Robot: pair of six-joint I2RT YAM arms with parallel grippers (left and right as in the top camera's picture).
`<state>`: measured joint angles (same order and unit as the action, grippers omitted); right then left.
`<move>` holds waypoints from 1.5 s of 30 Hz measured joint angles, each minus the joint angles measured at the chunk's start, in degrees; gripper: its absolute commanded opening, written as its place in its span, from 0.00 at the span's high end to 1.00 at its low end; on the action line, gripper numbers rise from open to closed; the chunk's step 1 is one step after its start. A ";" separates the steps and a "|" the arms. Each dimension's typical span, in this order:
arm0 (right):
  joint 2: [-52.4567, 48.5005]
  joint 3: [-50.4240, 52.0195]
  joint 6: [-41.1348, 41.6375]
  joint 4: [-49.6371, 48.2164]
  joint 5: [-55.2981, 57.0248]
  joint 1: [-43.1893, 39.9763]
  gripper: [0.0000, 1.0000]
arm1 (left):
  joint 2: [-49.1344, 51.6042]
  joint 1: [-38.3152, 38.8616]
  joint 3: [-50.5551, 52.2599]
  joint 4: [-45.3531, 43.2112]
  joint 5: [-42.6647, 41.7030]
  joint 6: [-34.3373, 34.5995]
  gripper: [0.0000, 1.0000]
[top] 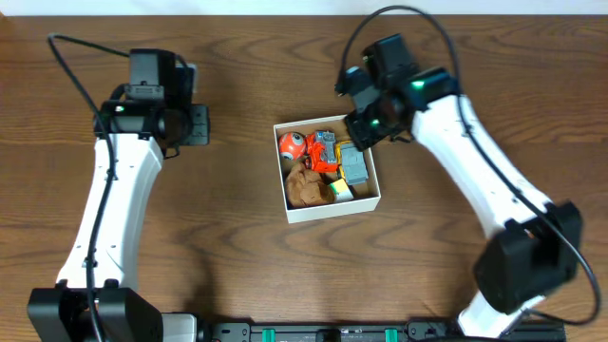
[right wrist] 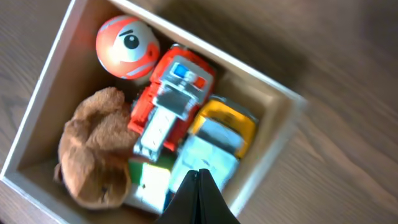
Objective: Pack container
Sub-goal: 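Move right gripper over the box toward the trucks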
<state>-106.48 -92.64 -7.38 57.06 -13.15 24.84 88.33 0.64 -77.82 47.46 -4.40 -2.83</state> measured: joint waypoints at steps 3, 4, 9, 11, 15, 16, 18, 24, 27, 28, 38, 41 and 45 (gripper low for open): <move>-2.25 0.00 -0.24 -0.42 0.02 1.99 0.99 | 0.00 -0.33 0.00 0.00 -0.02 0.33 0.94; -2.95 0.00 -0.42 -0.46 0.00 2.69 0.99 | 0.00 -0.33 0.00 0.00 -0.04 0.46 0.94; -5.01 0.00 -0.63 -0.52 -0.02 5.57 0.99 | 0.00 -0.33 0.00 0.00 -0.07 0.74 0.94; -5.33 0.00 -0.63 -0.50 -0.04 6.25 0.99 | 0.00 -0.33 0.00 0.02 -0.07 0.96 0.94; -6.23 0.00 -0.63 -0.42 -0.15 6.62 0.99 | 0.00 -0.33 0.00 0.02 -0.07 1.14 0.94; -6.58 0.00 -0.63 -0.42 -0.17 6.60 0.99 | 0.00 -0.33 0.00 0.02 -0.07 1.16 0.94; -7.08 0.00 -0.66 -0.42 -0.13 6.58 0.99 | 0.00 -0.33 0.00 0.02 -0.07 1.16 0.94; -7.52 0.00 -0.66 -0.79 -0.13 6.58 0.99 | 0.00 -0.33 0.00 0.02 -0.07 1.16 0.94; -7.52 0.00 -0.66 -0.96 -0.13 6.60 0.99 | 0.00 -0.33 0.00 0.02 -0.07 1.16 0.94; -7.52 0.00 -0.68 -1.07 -0.13 6.60 0.99 | 0.00 -0.33 0.00 0.02 -0.07 1.16 0.94; -7.52 -0.17 -0.92 -1.64 2.16 6.60 0.99 | 0.00 -0.33 0.00 0.00 -0.07 1.16 0.94; -7.52 -1.38 -0.94 -0.39 3.80 6.60 0.99 | 0.00 -0.33 0.00 0.02 -0.07 1.16 0.94; -7.50 -4.42 -0.92 0.70 5.60 6.58 0.99 | 0.00 -0.33 0.00 0.00 -0.07 1.16 0.94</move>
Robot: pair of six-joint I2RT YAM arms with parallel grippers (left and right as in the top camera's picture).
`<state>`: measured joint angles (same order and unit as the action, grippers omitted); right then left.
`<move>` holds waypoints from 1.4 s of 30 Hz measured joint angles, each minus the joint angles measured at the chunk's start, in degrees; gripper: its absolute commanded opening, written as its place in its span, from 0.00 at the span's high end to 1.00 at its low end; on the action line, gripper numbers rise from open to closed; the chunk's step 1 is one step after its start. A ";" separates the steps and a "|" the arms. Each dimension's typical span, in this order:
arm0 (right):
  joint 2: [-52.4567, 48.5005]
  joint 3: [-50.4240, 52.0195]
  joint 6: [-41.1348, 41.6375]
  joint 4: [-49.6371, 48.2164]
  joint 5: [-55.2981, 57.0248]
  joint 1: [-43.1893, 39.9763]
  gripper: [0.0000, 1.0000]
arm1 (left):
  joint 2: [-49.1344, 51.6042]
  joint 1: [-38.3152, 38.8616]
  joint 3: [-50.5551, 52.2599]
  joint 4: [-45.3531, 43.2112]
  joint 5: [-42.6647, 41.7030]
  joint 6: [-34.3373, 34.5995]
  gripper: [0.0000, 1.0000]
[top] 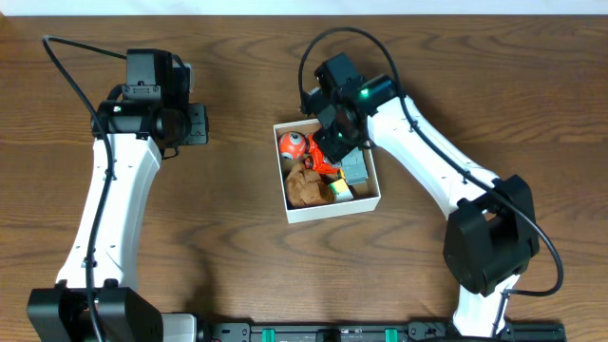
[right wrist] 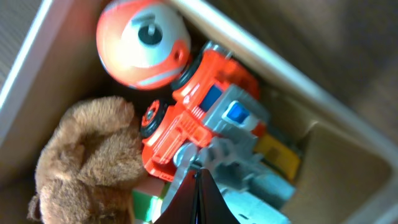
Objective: Pack container
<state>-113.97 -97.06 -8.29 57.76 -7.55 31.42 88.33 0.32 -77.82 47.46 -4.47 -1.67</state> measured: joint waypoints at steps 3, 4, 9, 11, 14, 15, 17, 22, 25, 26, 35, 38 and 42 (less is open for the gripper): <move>-0.02 -1.38 0.02 0.26 0.72 0.00 0.99 | 0.00 0.00 0.00 0.02 0.00 0.02 0.94; -0.02 -1.60 0.09 0.26 0.92 0.02 0.99 | 0.00 0.00 0.00 0.00 0.00 0.02 0.94; -0.02 -1.68 1.40 1.77 3.54 -0.02 0.99 | 0.00 0.00 0.00 0.00 0.00 0.00 0.94; -0.02 -1.70 1.64 3.02 4.15 -0.07 0.99 | 0.00 0.00 0.00 0.02 0.00 0.00 0.94; 0.00 -1.70 1.55 4.87 4.24 -0.07 0.99 | 0.00 0.00 0.00 0.02 0.00 0.00 0.94; 0.00 -1.70 1.53 5.29 4.22 -0.07 0.99 | 0.00 0.00 0.00 0.02 0.00 0.00 0.94; -0.02 -1.70 1.40 5.60 4.20 -0.04 0.99 | 0.00 0.00 0.00 0.02 0.00 0.00 0.94; 0.00 -1.70 1.36 5.86 4.20 -0.04 0.99 | 0.00 0.00 0.00 0.02 0.00 0.00 0.94; -0.02 -1.70 1.36 6.82 4.20 -0.04 0.99 | 0.00 0.00 0.00 0.02 0.00 0.02 0.94; -0.02 -1.70 1.36 7.30 4.20 -0.04 0.99 | 0.00 0.00 0.00 0.00 0.00 0.00 0.94; 0.00 -1.42 1.36 7.02 4.20 -0.04 0.99 | 0.00 0.00 0.00 0.02 0.00 0.02 0.94; -0.02 -0.68 1.36 6.27 4.15 -0.04 0.99 | 0.00 0.00 0.00 0.02 0.00 0.00 0.94; 0.00 0.76 1.31 4.68 2.86 -0.04 0.99 | 0.00 0.00 0.00 0.02 0.00 0.00 0.94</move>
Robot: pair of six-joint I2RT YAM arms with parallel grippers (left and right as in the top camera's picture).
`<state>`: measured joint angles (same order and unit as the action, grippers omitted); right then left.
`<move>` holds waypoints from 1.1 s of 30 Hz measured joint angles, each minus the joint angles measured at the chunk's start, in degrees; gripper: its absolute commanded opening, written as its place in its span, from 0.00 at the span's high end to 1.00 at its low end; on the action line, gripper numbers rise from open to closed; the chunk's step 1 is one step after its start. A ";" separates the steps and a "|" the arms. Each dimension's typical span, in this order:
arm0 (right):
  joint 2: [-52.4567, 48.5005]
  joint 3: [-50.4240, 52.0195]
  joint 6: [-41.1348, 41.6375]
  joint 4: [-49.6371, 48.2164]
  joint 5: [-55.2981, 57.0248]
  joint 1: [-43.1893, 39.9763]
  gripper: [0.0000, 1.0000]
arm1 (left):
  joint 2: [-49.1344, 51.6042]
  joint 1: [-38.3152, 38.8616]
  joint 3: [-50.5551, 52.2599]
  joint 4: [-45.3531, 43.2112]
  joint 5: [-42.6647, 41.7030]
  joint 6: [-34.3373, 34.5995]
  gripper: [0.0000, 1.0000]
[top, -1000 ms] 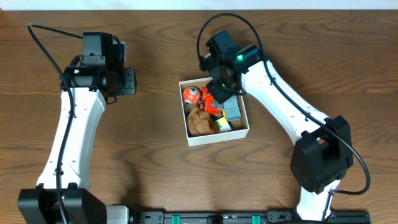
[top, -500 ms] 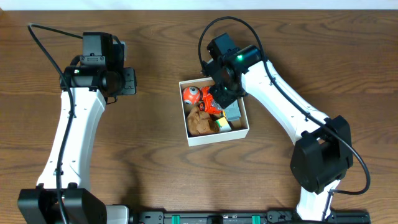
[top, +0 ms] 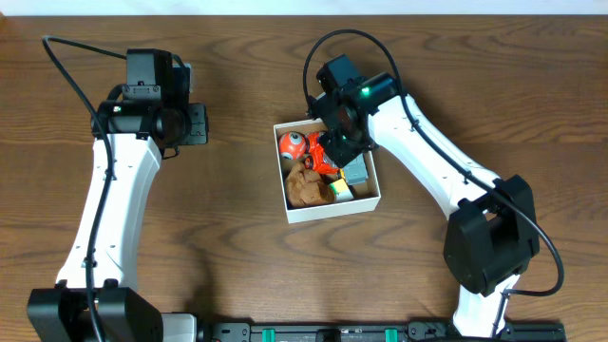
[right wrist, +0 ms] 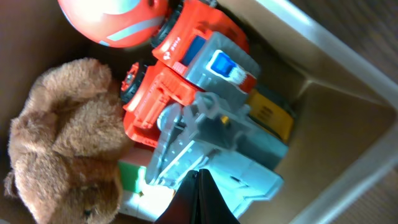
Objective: Pack container
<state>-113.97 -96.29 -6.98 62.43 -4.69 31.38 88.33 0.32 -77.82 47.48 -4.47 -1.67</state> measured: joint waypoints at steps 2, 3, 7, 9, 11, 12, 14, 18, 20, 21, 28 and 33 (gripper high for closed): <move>0.00 0.94 -0.17 -1.25 -1.05 0.00 0.99 | 0.00 0.00 0.00 -0.02 0.00 0.00 0.94; 0.00 1.60 -0.44 -2.01 -1.68 0.04 0.99 | 0.00 0.00 0.00 -0.02 0.00 0.00 0.94; 0.02 3.45 -1.11 -3.50 -3.32 0.09 0.99 | 0.00 0.00 0.00 0.00 0.00 0.00 0.94; 0.15 3.89 -1.25 -4.20 -3.69 0.11 0.99 | 0.00 0.00 0.00 0.00 0.00 0.00 0.94; 0.46 4.48 -1.27 -4.85 -4.00 0.22 0.99 | 0.00 0.00 0.00 0.00 0.00 0.00 0.94; 0.61 4.83 -1.27 -5.18 -4.11 0.35 0.99 | 0.00 0.00 0.00 0.00 0.00 0.00 0.94; 1.01 5.66 -1.27 -6.16 -4.39 0.61 0.99 | 0.00 0.00 0.00 0.00 0.00 0.00 0.94; 1.46 6.51 -1.27 -7.30 -4.52 0.96 0.99 | 0.00 0.00 0.00 0.00 0.00 0.00 0.94; 1.51 6.60 -1.27 -7.61 -4.57 1.07 0.99 | 0.00 0.00 0.00 0.00 0.00 0.00 0.94; 1.53 6.67 -1.27 -7.80 -4.57 1.11 0.98 | 0.00 0.00 0.00 0.00 0.00 0.00 0.94; 1.53 6.69 -1.29 -8.13 -3.89 1.33 0.97 | 0.00 0.00 0.00 0.02 0.00 0.00 0.93; 1.66 5.57 -0.46 -8.15 0.42 1.38 0.94 | 0.00 0.00 0.00 0.13 0.00 0.13 0.83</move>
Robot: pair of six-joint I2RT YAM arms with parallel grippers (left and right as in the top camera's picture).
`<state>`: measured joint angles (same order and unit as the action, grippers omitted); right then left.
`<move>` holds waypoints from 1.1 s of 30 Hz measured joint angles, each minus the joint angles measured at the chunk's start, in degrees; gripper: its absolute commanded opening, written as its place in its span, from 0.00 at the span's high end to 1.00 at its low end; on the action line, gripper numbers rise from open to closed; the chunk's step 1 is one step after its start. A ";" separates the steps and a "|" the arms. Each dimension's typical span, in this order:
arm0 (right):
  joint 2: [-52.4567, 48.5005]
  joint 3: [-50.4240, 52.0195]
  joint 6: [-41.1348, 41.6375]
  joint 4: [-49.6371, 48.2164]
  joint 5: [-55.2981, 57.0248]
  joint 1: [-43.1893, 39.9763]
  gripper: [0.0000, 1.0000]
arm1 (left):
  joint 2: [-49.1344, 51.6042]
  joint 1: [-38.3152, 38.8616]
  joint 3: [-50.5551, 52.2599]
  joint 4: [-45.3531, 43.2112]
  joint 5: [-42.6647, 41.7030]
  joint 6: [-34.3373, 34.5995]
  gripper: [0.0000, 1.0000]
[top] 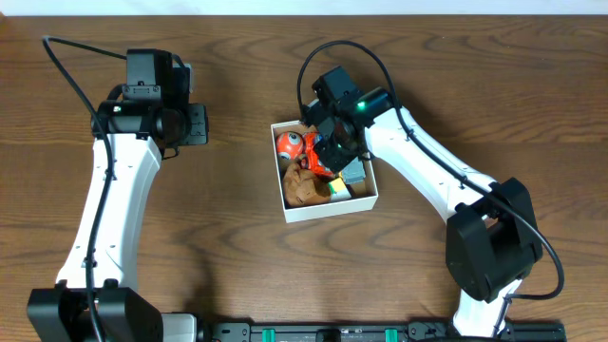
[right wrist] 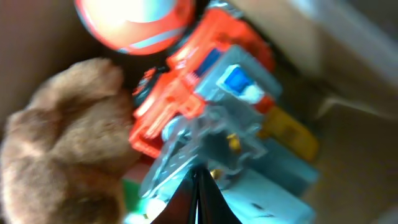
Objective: Pack container
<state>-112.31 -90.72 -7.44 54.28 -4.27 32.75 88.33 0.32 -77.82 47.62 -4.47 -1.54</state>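
Note:
A white box [top: 328, 211] sits mid-table and holds an orange ball [top: 291, 143], a brown plush toy [top: 306, 187], an orange and grey toy truck [right wrist: 205, 87], a yellow piece [right wrist: 292, 134] and a green and white block [top: 340, 188]. My right gripper [top: 334, 152] is down inside the box. It is shut with nothing between its fingers, and its tip [right wrist: 198, 180] rests against the truck's grey part. The right wrist view is blurred. The box wall [right wrist: 348, 37] shows at the upper right. My left gripper [top: 195, 123] hangs far to the left of the box.
Around the box is the bare wooden table [top: 237, 237]. The right arm [top: 427, 180] reaches in from the right across the box's far corner. The left arm [top: 114, 209] runs along the table's left side. A cable [top: 318, 57] loops above the right wrist.
My shut right gripper has gone slightly left and lower in the box, closer onto the truck. The box seems nudged a little to the left. The left arm is unchanged.
First my shut right gripper was over the box's right edge, above the grey and yellow pieces. Then it stood over the box's far side, above the truck lying on its side. Later it pointed at the truck's grey part, and now it is against it.

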 measured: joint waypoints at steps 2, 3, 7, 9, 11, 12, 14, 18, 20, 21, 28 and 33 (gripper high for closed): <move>0.31 -1.36 1.16 -0.46 2.38 -0.24 0.91 | 0.00 0.00 0.00 -0.02 0.00 0.07 0.77; 0.74 -1.97 1.81 -0.96 3.34 -0.48 0.91 | 0.00 0.00 0.00 -0.02 0.00 -0.09 0.70; 5.60 -3.98 6.69 -3.76 6.64 -4.17 0.73 | 0.00 0.00 0.00 -0.13 0.00 -0.04 0.21; 8.33 -4.55 9.03 -4.85 7.39 -7.34 0.11 | 0.00 0.00 0.00 -0.17 -0.04 0.09 0.02; 10.91 -5.29 11.30 -5.70 8.11 -12.00 0.01 | 0.00 0.00 0.00 -0.24 0.00 0.13 0.02; 11.87 -5.66 12.50 -5.95 8.48 -14.62 0.01 | 0.00 0.00 0.00 -0.26 0.00 0.17 0.02; 12.68 -6.01 14.08 -6.08 9.22 -19.30 0.01 | 0.00 0.00 0.00 -0.31 0.00 0.20 0.02; 12.26 -5.99 14.93 -6.08 9.46 -26.64 0.01 | 0.00 0.00 0.00 -4.37 0.00 0.17 0.02; 12.07 -5.97 14.99 -5.86 9.46 -29.57 0.01 | 0.00 0.00 0.00 -7.39 0.00 -0.04 0.02; 12.07 -5.97 15.10 -5.68 9.40 -31.04 0.01 | 0.00 0.00 0.00 -8.37 0.02 -0.24 0.02; 12.41 -5.70 16.31 -1.36 9.05 -36.41 0.01 | -0.42 0.07 0.15 -5.60 0.26 -1.99 0.02; 17.18 -0.44 16.55 -3.30 8.85 -36.33 0.01 | -5.51 0.11 4.24 -6.73 0.42 -1.84 0.02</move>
<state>-95.13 -91.15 9.10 50.98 4.58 -3.57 82.83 0.43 -73.58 40.88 -4.05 -3.38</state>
